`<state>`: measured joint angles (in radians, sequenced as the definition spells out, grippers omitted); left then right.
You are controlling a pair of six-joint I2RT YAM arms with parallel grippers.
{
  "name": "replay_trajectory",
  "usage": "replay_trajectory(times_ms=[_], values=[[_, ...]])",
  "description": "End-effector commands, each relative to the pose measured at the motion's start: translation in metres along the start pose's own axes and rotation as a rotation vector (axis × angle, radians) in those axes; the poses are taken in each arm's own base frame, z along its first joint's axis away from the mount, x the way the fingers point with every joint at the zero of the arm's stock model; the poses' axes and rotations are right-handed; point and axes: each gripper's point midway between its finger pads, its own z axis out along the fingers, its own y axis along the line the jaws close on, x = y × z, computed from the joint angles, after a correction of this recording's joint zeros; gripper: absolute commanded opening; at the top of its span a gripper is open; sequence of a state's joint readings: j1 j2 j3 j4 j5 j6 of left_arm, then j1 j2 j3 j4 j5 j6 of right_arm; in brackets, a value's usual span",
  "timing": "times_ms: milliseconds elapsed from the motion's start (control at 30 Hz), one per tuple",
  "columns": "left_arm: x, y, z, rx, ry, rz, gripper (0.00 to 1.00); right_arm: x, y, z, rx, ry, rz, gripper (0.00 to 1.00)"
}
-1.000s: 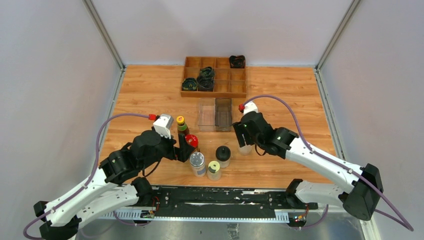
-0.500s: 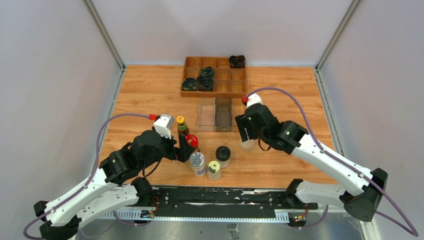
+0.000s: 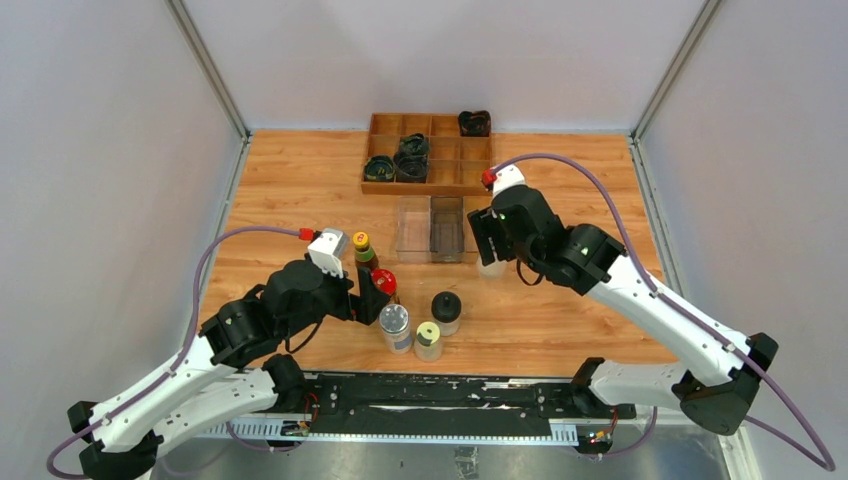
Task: Organize the condiment bottles
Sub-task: Pick up the bottle from the center of the board, then place the bottle in the storage box.
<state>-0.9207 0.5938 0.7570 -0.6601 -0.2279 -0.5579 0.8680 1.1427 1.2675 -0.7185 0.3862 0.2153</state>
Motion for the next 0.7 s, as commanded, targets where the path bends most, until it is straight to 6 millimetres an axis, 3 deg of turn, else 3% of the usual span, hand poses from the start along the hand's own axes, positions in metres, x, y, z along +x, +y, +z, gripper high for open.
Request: replay_trajectory(times_ms=[0,667], values=[[0.002,-0.004,0.000,0.021,-0.001,-0.009,1.00,-0.025,-0.011,-0.006,0.044,-0.051,-0.019,0.21],[0.006,-0.002,-0.004,0.035,-0.009,-0.017,1.00,-0.043,-0.009,0.012,0.067,-0.060,-0.012,0.19]])
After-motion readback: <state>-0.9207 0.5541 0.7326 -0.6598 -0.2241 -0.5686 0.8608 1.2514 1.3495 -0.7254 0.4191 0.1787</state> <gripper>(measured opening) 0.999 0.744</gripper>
